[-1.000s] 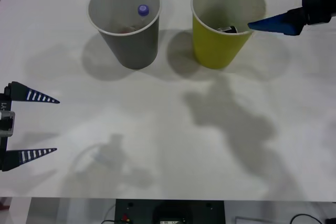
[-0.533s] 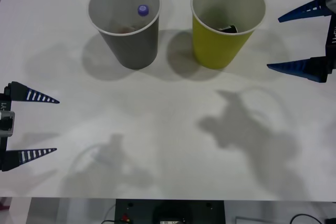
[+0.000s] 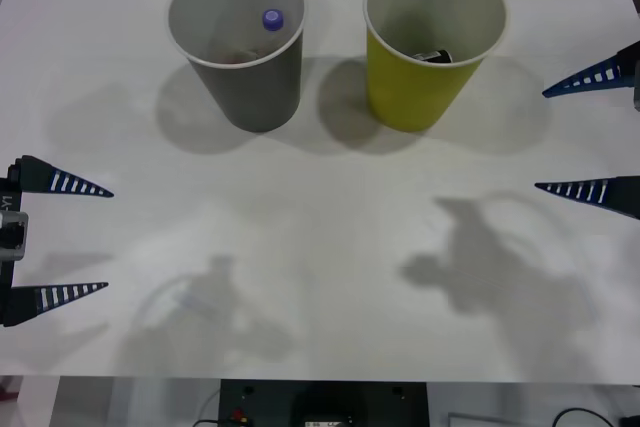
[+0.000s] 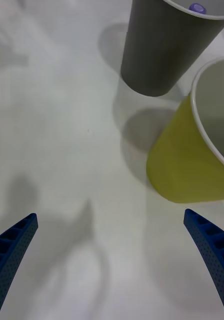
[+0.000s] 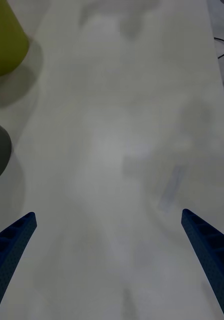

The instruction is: Put the can into the green bin and the plastic bottle into the gray bin

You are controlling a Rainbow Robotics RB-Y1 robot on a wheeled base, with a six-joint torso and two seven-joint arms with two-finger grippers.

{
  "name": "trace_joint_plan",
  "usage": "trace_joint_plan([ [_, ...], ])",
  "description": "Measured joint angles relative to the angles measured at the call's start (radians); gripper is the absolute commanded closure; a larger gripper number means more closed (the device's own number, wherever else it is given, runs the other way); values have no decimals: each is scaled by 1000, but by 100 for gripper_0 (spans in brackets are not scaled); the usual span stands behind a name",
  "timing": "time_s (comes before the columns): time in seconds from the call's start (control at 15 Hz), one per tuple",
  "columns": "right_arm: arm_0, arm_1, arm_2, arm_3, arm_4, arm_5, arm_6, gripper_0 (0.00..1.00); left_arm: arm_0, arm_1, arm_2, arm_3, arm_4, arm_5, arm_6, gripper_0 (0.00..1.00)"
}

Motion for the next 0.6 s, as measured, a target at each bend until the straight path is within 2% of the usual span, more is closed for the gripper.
trace_joint_plan([
  [0.27, 100, -21, -1, -62, 3, 0, 12, 0, 0, 0, 0, 0, 0, 0, 0, 0],
  [0.6, 198, -26, 1, -72, -29, 0, 17, 0, 0, 0, 0, 0, 0, 0, 0, 0],
])
